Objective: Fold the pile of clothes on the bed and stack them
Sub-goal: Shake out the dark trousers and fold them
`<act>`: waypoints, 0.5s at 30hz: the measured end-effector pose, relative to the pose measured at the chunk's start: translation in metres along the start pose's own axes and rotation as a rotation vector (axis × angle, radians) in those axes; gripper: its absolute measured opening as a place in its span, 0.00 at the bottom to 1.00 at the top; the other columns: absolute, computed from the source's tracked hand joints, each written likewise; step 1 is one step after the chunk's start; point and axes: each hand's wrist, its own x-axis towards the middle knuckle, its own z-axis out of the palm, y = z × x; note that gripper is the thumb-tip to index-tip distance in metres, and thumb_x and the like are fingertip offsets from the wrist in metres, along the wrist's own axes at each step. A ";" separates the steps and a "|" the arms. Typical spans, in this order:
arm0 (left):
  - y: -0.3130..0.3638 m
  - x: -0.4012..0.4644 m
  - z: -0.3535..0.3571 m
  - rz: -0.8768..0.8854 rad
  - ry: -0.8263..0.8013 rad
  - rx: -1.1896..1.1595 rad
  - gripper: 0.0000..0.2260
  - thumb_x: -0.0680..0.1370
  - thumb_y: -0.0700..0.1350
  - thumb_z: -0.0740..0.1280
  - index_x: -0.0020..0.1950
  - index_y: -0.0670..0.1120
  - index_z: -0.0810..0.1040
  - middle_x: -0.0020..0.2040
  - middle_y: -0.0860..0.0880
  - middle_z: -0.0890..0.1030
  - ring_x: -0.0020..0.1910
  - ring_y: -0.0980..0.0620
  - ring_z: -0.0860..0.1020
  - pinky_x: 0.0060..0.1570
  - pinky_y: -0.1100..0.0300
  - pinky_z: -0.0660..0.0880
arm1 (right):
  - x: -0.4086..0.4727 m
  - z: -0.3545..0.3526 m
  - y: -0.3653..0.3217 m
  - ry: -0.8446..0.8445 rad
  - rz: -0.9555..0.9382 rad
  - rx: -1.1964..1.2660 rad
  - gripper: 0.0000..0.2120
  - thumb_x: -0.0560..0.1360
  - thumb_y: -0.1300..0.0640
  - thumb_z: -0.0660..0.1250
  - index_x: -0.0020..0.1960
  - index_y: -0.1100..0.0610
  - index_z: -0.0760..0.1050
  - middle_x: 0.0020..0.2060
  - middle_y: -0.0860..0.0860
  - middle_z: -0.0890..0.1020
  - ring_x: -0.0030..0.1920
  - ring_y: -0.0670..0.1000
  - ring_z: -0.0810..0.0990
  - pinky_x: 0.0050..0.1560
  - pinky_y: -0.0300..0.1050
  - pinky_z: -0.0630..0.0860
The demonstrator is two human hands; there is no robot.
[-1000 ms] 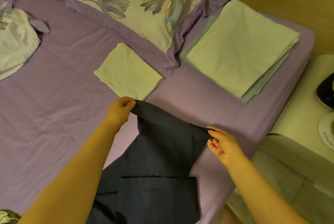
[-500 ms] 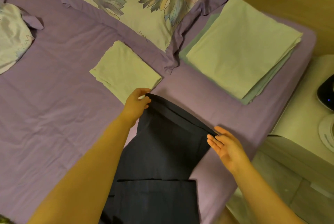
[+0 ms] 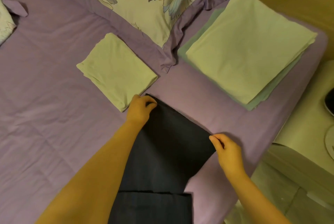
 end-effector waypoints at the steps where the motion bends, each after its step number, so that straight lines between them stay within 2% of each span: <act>1: 0.002 0.008 0.000 0.015 0.006 0.004 0.09 0.79 0.42 0.66 0.55 0.40 0.81 0.54 0.38 0.76 0.49 0.41 0.77 0.56 0.56 0.72 | 0.001 0.001 0.000 0.012 0.015 0.004 0.07 0.77 0.58 0.66 0.51 0.60 0.80 0.36 0.44 0.78 0.40 0.48 0.79 0.37 0.31 0.69; 4: 0.009 0.023 0.006 0.057 0.068 0.042 0.10 0.79 0.40 0.65 0.58 0.40 0.79 0.52 0.40 0.72 0.52 0.41 0.75 0.51 0.67 0.64 | 0.004 0.006 0.000 0.084 0.016 -0.036 0.07 0.78 0.58 0.65 0.52 0.61 0.78 0.36 0.47 0.78 0.36 0.43 0.76 0.36 0.33 0.69; 6: 0.011 0.022 0.011 0.039 0.123 0.014 0.15 0.77 0.38 0.67 0.64 0.41 0.75 0.58 0.39 0.72 0.55 0.41 0.74 0.56 0.63 0.66 | 0.005 0.008 -0.002 0.118 0.006 -0.083 0.08 0.78 0.58 0.65 0.54 0.60 0.78 0.41 0.52 0.81 0.38 0.49 0.76 0.38 0.39 0.70; 9: -0.007 0.002 0.013 -0.057 0.207 -0.064 0.20 0.76 0.42 0.69 0.67 0.41 0.72 0.62 0.40 0.73 0.59 0.43 0.73 0.60 0.54 0.70 | 0.006 0.008 -0.005 0.079 0.002 -0.149 0.13 0.77 0.54 0.66 0.58 0.60 0.76 0.48 0.54 0.81 0.49 0.55 0.78 0.44 0.45 0.73; 12: -0.047 -0.039 0.007 -0.202 0.196 -0.231 0.17 0.76 0.48 0.70 0.62 0.43 0.76 0.55 0.46 0.79 0.54 0.47 0.78 0.54 0.55 0.75 | 0.012 0.006 -0.008 -0.011 0.000 -0.245 0.14 0.77 0.54 0.66 0.57 0.62 0.76 0.50 0.56 0.80 0.50 0.58 0.78 0.43 0.45 0.71; 15: -0.089 -0.080 -0.004 -0.347 0.056 -0.141 0.12 0.76 0.57 0.67 0.54 0.52 0.76 0.46 0.53 0.79 0.47 0.50 0.78 0.43 0.58 0.71 | 0.013 0.004 -0.008 0.031 -0.029 -0.273 0.10 0.77 0.56 0.66 0.52 0.64 0.76 0.48 0.59 0.79 0.43 0.56 0.75 0.39 0.45 0.67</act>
